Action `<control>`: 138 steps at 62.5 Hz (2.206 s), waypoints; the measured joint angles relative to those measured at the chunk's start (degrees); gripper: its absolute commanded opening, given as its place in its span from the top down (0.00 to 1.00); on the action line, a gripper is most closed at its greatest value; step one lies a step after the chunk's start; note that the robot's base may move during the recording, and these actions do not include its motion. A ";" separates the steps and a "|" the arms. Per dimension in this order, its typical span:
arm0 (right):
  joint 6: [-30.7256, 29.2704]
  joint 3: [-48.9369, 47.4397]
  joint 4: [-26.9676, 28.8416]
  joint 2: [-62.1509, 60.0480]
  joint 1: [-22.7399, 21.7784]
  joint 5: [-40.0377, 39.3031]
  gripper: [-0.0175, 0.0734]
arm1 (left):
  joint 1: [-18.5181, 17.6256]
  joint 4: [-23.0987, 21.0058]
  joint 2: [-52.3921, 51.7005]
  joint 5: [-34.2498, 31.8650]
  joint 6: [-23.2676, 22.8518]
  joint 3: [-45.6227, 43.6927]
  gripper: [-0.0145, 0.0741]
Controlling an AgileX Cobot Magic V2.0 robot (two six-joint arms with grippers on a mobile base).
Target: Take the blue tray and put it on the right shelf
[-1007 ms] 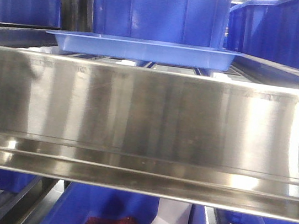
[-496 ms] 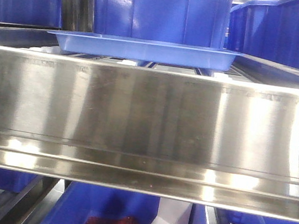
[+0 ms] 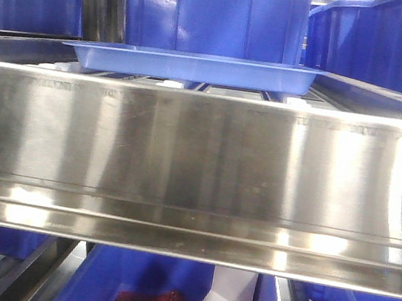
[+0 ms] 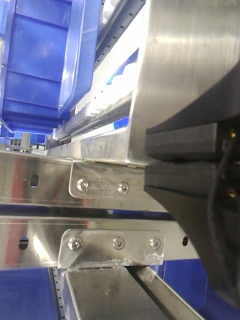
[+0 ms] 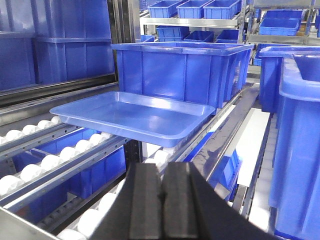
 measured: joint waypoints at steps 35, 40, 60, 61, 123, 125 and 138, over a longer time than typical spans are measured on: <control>0.00 2.12 0.00 0.00 -4.81 -0.66 0.75 | 0.00 0.00 0.00 0.00 0.00 0.00 0.89; 0.00 3.73 0.00 -0.12 -10.62 -1.18 0.75 | 0.00 0.00 0.00 0.00 0.00 0.00 0.89; -0.22 15.51 1.29 -9.83 -25.02 -6.28 0.75 | 0.00 0.00 0.00 0.00 0.00 0.00 0.89; -0.20 16.10 1.44 -10.23 -25.18 -6.67 0.75 | 0.00 0.00 0.00 0.00 0.00 0.00 0.89; -1.00 27.88 6.06 -11.40 -25.31 -22.26 0.75 | 0.00 0.00 0.00 0.00 0.00 0.00 0.89; -1.00 27.88 6.06 -11.40 -25.31 -22.26 0.75 | 0.00 0.00 0.00 0.00 0.00 0.00 0.89; -1.00 27.88 6.06 -11.40 -25.31 -22.26 0.75 | 0.00 0.00 0.00 0.00 0.00 0.00 0.89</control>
